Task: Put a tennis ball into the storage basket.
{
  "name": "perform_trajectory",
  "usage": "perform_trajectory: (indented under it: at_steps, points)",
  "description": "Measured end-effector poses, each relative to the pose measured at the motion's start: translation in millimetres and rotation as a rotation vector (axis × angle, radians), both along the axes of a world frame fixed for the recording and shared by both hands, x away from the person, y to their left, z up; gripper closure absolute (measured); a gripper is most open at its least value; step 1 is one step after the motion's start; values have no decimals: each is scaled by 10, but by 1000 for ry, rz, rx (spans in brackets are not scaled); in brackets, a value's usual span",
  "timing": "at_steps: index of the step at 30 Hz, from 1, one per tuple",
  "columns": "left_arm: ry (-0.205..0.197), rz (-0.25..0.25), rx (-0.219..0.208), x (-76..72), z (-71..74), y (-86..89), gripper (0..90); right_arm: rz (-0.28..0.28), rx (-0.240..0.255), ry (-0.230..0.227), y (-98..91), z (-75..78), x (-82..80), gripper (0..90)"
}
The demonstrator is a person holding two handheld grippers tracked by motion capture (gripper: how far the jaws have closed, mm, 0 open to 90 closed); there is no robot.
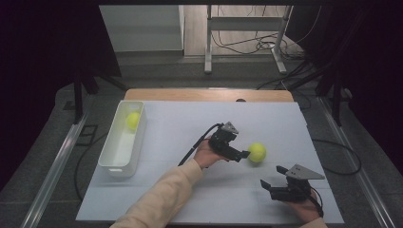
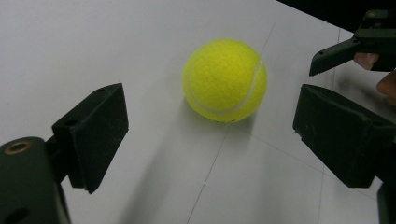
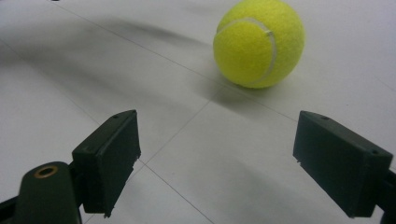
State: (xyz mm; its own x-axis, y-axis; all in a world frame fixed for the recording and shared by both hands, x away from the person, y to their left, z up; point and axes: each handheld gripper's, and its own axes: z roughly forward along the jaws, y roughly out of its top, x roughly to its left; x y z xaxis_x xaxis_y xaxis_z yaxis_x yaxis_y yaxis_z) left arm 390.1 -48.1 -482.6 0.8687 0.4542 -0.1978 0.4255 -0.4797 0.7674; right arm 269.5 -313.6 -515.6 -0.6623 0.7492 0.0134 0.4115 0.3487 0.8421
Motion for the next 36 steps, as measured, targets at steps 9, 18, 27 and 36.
perform_trajectory:
  at_steps: [9,18,27,36]
  points:
    - [9,-6,16,24,-59,-81,104,5,-3,1,2,-3,4,152]
    - [15,-11,20,47,-75,-161,102,5,-4,3,4,-6,6,152]
    - [17,-26,19,65,-100,-244,97,-2,-2,1,-2,-5,9,151]
    - [19,-39,22,93,-115,-328,96,-2,-9,3,4,-8,10,151]
